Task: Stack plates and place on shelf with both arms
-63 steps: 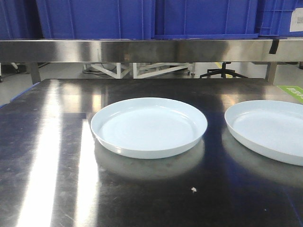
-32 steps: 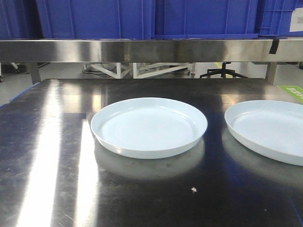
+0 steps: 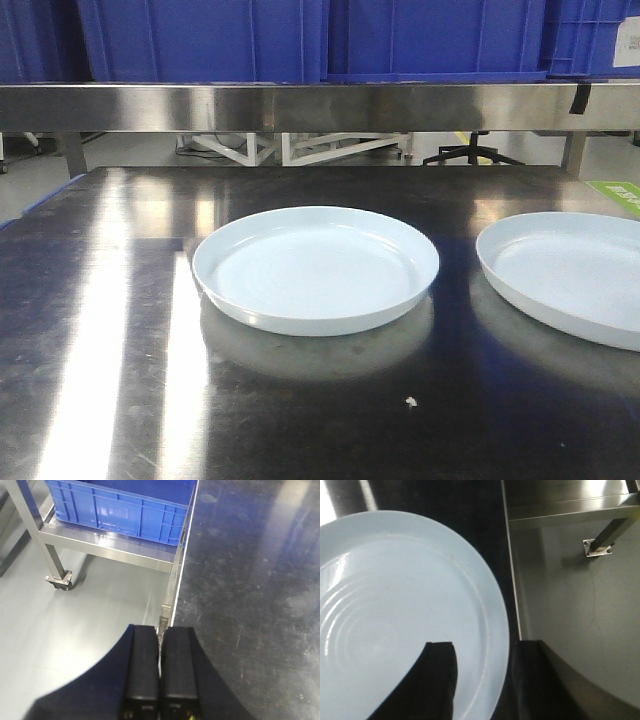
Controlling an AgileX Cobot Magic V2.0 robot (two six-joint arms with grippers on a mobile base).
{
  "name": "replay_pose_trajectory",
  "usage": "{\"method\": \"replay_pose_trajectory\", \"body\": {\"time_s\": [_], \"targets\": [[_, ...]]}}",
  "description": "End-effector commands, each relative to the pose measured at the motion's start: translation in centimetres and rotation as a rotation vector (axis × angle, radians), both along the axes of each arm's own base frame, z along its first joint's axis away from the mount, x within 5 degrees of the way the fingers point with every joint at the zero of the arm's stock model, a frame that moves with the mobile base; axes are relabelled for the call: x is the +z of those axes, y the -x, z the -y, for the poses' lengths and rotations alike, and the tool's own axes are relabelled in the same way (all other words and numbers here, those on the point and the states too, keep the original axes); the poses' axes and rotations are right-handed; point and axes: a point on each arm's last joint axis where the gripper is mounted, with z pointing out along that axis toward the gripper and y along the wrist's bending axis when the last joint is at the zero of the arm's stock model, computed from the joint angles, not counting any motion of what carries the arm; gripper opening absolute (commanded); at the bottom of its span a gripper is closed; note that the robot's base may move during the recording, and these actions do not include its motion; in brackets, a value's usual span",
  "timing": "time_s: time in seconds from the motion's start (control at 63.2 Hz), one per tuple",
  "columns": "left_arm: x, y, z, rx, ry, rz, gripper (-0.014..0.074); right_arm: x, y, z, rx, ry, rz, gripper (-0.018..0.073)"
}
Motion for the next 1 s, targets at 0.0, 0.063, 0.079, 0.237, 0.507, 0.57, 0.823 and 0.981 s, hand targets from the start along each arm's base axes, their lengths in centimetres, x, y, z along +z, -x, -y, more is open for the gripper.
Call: {"method": "replay_pose_trajectory", "body": {"time_s": [0.0, 0.063, 0.079, 0.237, 0.507, 0.57, 0.823, 0.981], "targets": [[1.5, -0.5, 0.1, -0.005, 0.013, 0.102, 0.0095, 1.6, -1.2, 0.9, -0.006, 0.033, 0.121, 0.0397], [1.5, -0.5, 0.1, -0.005, 0.013, 0.102, 0.0095, 1.3, -1.4, 1.4, -0.025, 0.033, 0.120, 0.0397], [1.5, -0.5, 0.1, -0.005, 0.013, 0.102, 0.0096, 1.2, -1.5, 1.5, -0.028, 0.033, 0.119, 0.0397], [1.5, -0.5, 0.1, -0.005, 0.013, 0.102, 0.0095, 0.3, -2.4, 2.1, -0.046, 0.030, 0.102, 0.0397], [1.5, -0.5, 0.1, -0.005, 0.013, 0.102, 0.0095, -0.4, -4.3, 2.4, -0.046, 0.027, 0.074, 0.0397], [1.5, -0.5, 0.1, -0.005, 0.013, 0.102, 0.0095, -0.7, -4.4, 2.4, -0.045, 0.026, 0.067, 0.0397], [1.5, -0.5, 0.1, -0.005, 0.013, 0.102, 0.0095, -1.5, -4.7, 2.4, -0.043, 0.023, 0.038, 0.0152], [1.5, -0.5, 0.1, -0.005, 0.013, 0.102, 0.0095, -0.9, -5.1, 2.4, -0.042, 0.026, 0.065, 0.0036]]}}
